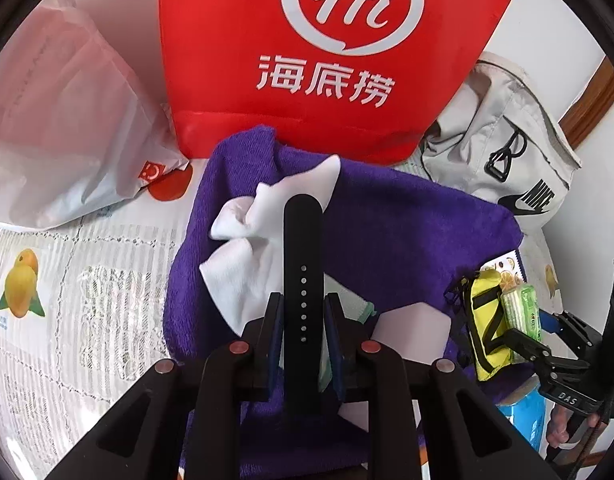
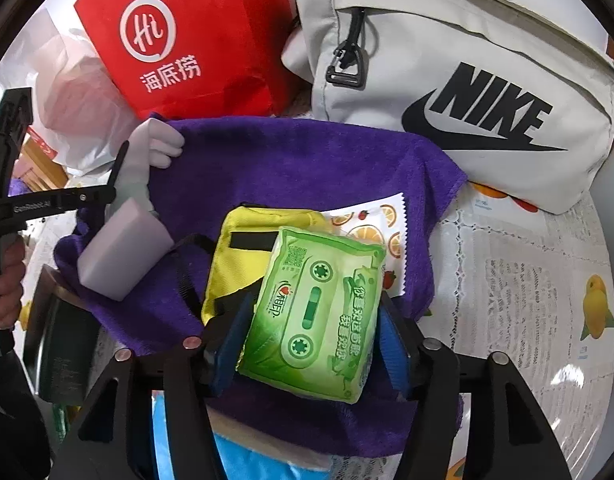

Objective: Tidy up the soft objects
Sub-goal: 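Set the tissue pack on the pouch with the right while the left releases the strap, then grasp the green snack packet with the left gripper while the right gripper moves back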

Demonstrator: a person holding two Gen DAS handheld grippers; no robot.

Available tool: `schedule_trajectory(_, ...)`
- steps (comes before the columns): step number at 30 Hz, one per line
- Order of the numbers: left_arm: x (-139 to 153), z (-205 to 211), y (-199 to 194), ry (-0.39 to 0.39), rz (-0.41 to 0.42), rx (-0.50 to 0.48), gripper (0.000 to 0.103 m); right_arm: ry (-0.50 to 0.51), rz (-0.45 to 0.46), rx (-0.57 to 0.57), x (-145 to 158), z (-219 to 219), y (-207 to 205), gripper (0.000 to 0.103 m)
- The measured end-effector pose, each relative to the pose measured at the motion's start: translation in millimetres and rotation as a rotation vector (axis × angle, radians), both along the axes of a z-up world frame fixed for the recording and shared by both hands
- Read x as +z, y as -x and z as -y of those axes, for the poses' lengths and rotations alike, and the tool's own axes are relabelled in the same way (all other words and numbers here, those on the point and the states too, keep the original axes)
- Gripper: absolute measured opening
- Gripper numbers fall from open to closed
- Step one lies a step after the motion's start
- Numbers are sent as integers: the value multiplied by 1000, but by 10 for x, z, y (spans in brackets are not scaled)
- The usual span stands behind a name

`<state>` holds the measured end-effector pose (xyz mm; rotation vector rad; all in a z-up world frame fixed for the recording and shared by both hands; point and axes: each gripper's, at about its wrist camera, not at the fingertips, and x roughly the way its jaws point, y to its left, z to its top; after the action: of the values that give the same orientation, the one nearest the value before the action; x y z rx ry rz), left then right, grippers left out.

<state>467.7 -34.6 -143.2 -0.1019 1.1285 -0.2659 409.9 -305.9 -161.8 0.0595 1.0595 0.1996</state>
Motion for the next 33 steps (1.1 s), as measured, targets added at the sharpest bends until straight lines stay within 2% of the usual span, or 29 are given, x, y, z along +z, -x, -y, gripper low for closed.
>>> schedule_trajectory(6, 93, -52, 103, -8, 4, 1, 25, 6, 20, -15, 120, 35, 85, 64)
schedule_trajectory(11, 351, -133, 306, -33, 46, 2, 43, -5, 57, -39, 349, 76, 268, 64)
schedule_trajectory(12, 418, -143, 373, -40, 60, -1, 50, -13, 68, -44, 408, 82, 328, 64)
schedule_trajectory(13, 481, -154, 441, -45, 77, -3, 51, -23, 76, -46, 460, 90, 389, 64)
schedule_trajectory(18, 728, -255, 797, -73, 140, 19, 51, -83, 85, -62, 641, 150, 742, 64)
schedule_trajectory(22, 864, -361, 1155, -66, 183, 28, 51, -87, 81, -68, 697, 111, 1033, 64)
schedule_trajectory(28, 928, -505, 1725, -52, 189, 39, 51, -99, 96, -65, 743, -18, 1536, 64)
schedule_trajectory(33, 785, -661, 2147, -55, 144, 62, 53, -100, 117, -23, 736, -234, 1915, 64)
